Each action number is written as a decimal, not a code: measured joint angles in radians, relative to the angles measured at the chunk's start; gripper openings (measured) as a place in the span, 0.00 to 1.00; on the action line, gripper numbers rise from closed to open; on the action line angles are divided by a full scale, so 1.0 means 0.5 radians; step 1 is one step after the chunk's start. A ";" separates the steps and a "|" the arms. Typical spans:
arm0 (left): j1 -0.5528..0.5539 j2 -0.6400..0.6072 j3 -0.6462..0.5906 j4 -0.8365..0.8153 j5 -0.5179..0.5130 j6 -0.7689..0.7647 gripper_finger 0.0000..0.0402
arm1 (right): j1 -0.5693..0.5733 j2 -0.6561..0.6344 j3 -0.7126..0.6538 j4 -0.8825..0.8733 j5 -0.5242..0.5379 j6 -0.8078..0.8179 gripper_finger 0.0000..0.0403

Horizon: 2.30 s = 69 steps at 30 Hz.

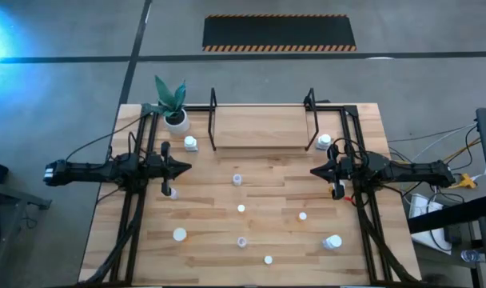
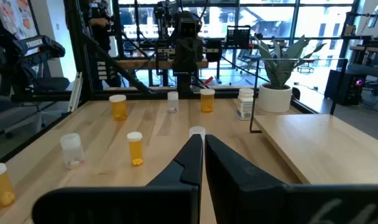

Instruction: Pick and place medicine bottles onto shelf by color

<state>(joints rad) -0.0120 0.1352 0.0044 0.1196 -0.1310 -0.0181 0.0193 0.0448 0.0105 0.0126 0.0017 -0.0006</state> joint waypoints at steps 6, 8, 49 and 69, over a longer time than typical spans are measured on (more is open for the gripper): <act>0.000 0.000 0.000 0.000 0.000 0.000 0.00 | 0.000 -0.001 0.000 0.000 0.000 0.000 0.02; 0.001 0.000 0.000 -0.001 0.000 0.000 0.00 | 0.000 -0.001 0.000 0.000 0.000 0.000 0.02; 0.000 0.000 0.000 -0.001 -0.001 0.000 0.00 | 0.137 0.292 -0.001 0.486 0.070 0.576 0.02; 0.000 0.000 0.000 -0.001 -0.001 0.000 0.00 | 0.161 2.099 0.923 0.452 0.619 0.391 0.47</act>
<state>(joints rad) -0.0120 0.1352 0.0044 0.1192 -0.1314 -0.0181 0.0999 1.0941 0.4718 0.2388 0.3111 0.1947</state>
